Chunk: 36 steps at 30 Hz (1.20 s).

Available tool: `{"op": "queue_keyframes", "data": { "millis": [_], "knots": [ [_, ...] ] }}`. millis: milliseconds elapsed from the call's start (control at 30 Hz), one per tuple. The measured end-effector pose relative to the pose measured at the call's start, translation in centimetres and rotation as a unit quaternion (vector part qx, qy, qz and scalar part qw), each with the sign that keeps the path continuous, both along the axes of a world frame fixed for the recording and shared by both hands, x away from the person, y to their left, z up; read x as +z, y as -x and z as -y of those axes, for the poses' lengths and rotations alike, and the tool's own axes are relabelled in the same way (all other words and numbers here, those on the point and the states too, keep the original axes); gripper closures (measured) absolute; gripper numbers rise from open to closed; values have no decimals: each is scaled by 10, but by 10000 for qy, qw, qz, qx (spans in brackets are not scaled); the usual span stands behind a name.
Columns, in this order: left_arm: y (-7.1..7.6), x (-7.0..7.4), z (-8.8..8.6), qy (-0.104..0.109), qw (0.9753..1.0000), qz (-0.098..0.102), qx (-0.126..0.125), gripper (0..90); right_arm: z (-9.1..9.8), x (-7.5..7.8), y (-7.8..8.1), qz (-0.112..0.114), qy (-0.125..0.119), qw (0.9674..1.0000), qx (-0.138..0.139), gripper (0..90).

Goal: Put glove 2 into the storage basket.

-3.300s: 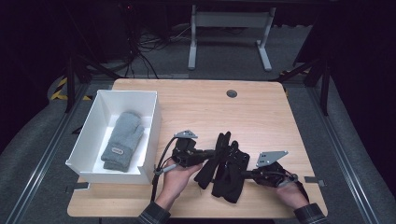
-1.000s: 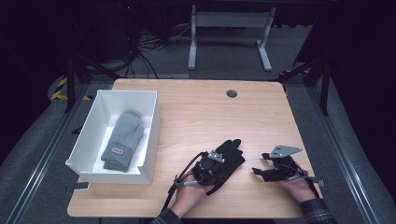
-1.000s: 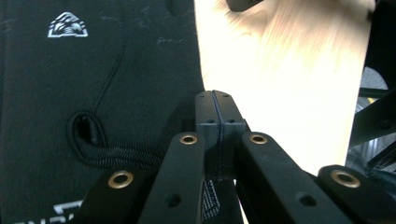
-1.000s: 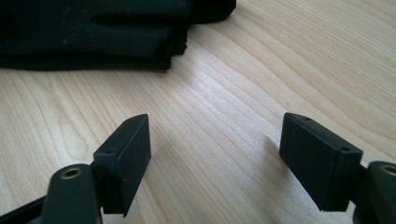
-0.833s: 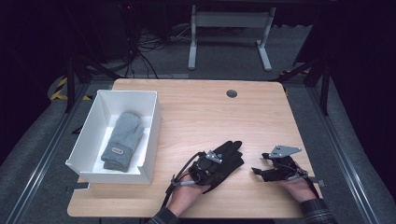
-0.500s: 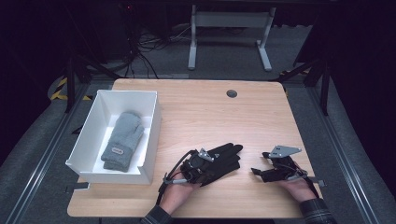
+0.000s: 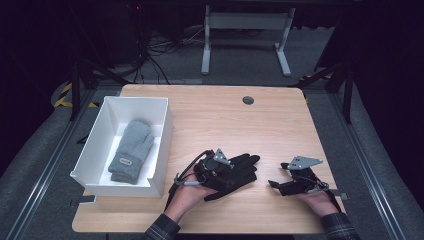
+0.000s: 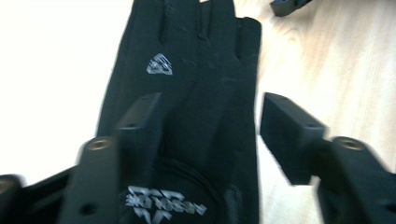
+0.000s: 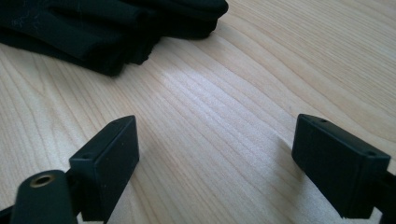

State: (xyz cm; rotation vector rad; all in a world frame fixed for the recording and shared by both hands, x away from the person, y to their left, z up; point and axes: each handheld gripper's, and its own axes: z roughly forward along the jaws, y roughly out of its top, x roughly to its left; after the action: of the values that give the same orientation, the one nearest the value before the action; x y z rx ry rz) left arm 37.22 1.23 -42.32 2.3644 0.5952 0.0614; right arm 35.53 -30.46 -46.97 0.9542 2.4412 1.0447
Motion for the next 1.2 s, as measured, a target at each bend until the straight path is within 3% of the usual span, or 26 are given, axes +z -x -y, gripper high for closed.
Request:
{"op": "queue_keyframes", "data": {
  "millis": [233, 333, 533, 933, 1033, 1133, 1200],
  "knots": [
    [-11, -8, 7, -272, 9992, 271, -101, 256, 0, 0, 0, 8, 6, 10000, -2, 150],
    [-15, -15, 8, -407, 9988, 268, -51, 239, 0, 0, 0, 6, 6, 10000, -12, 150],
    [-19, -23, 9, -467, 9988, 103, -96, 243, 0, 0, 0, 6, 4, 10000, -25, 150],
    [-21, -29, 9, -470, 9988, 80, -86, 220, 0, 0, 0, 6, 3, 10000, -31, 150],
    [-24, -32, 6, -362, 9993, -92, -29, 219, 0, 0, 0, 3, 6, 10000, -27, 150],
    [-21, -30, 7, -352, 9992, -109, -136, 295, 0, 0, 0, 6, 2, 10000, -30, 150],
    [-19, -28, 8, -339, 9989, -183, -255, 413, 0, 0, 0, 7, 2, 10000, -29, 150]
  ]
}}
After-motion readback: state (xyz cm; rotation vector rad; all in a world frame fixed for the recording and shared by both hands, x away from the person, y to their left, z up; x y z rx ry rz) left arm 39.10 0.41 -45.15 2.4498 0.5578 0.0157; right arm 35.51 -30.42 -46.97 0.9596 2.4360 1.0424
